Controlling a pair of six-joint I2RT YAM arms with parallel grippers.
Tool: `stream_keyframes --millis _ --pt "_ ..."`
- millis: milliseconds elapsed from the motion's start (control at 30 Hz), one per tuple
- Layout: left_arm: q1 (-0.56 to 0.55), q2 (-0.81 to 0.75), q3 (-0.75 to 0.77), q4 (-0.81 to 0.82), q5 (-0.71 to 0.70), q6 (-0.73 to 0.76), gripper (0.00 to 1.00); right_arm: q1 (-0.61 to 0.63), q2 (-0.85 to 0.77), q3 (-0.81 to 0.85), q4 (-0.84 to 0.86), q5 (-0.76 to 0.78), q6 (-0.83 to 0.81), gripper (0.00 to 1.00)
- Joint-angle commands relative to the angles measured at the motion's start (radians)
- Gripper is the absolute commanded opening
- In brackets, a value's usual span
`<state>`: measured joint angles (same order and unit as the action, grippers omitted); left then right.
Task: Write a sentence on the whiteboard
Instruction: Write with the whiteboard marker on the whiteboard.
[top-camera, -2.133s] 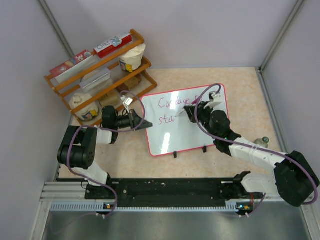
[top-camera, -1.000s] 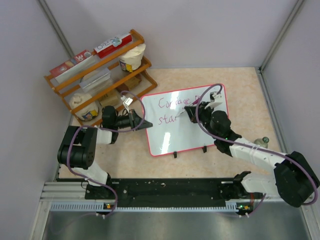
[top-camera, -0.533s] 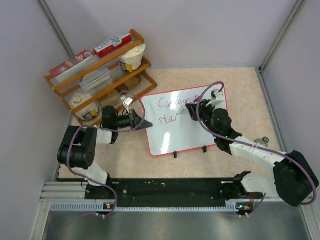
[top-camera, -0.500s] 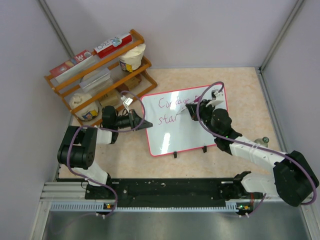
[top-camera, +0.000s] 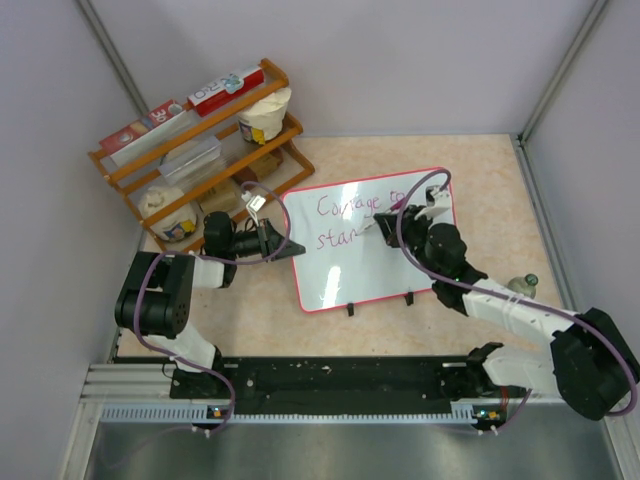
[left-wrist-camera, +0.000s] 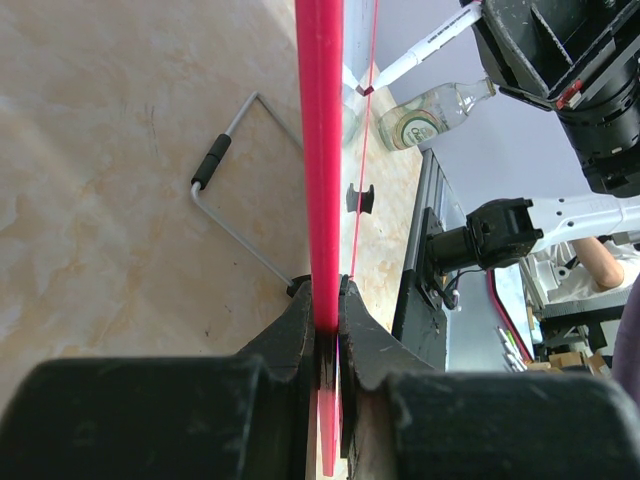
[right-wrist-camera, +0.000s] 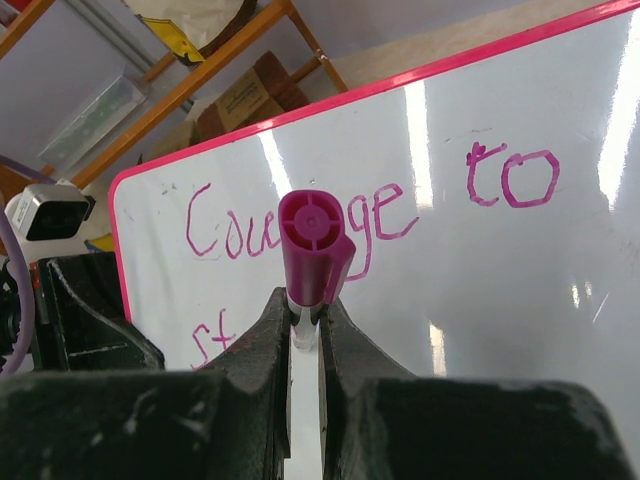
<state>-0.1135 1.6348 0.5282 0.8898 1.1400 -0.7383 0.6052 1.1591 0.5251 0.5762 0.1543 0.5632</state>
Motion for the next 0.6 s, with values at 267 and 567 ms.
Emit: stream_keyframes --millis 267,567 --pt "0.000 0.000 0.010 0.035 -0.059 0.056 0.00 -0.008 -0.050 -0.051 -0.016 -0.012 0.012 0.00" --pt "0.000 0.000 0.010 0.035 -0.059 0.056 0.00 -0.010 -0.096 -0.013 -0.021 -0.016 0.029 0.00"
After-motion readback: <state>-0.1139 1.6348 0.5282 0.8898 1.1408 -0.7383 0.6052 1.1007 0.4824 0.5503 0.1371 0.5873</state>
